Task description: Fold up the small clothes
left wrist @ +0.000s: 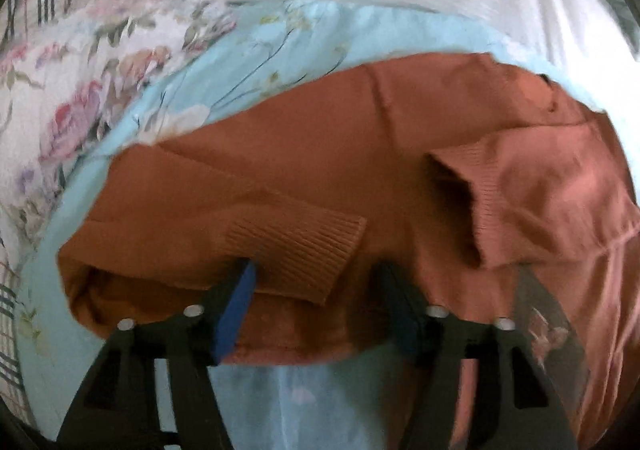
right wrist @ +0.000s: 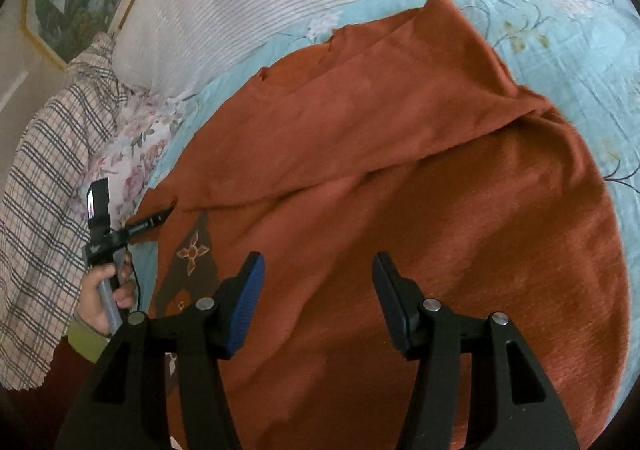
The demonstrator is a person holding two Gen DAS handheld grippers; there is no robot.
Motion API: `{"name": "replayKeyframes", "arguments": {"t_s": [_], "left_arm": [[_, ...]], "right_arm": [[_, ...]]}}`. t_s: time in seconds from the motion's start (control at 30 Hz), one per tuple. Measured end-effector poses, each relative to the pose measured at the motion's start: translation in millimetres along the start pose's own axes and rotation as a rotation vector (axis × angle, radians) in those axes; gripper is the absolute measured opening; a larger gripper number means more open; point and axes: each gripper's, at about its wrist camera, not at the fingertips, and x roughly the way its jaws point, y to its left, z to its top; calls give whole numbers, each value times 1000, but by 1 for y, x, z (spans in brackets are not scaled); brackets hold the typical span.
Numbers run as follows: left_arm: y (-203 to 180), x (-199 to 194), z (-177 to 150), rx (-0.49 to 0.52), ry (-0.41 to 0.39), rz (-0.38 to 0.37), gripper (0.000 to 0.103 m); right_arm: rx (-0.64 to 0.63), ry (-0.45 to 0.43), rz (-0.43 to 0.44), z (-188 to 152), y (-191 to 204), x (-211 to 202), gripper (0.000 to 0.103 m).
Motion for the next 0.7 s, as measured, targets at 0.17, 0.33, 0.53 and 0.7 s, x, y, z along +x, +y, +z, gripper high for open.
{"name": "replayKeyframes", "arguments": {"t_s": [0.17,0.33,0.53,0.7], "left_arm": [[19,-9,6,-91,-32,-70,6],[7,-47,7,-120,-93,-166,4],[-60,-100,28,-74,-187,-376,4],[-150,-107,45,29,-184,-525,4]], "right_arm": [[-13,-16,22,-2,9,-1,57],[0,-52,39,1,7,-8,57],[41,-76,39,3,-8,-21,57],[78,-112,22,5,-28,-35,57]]}}
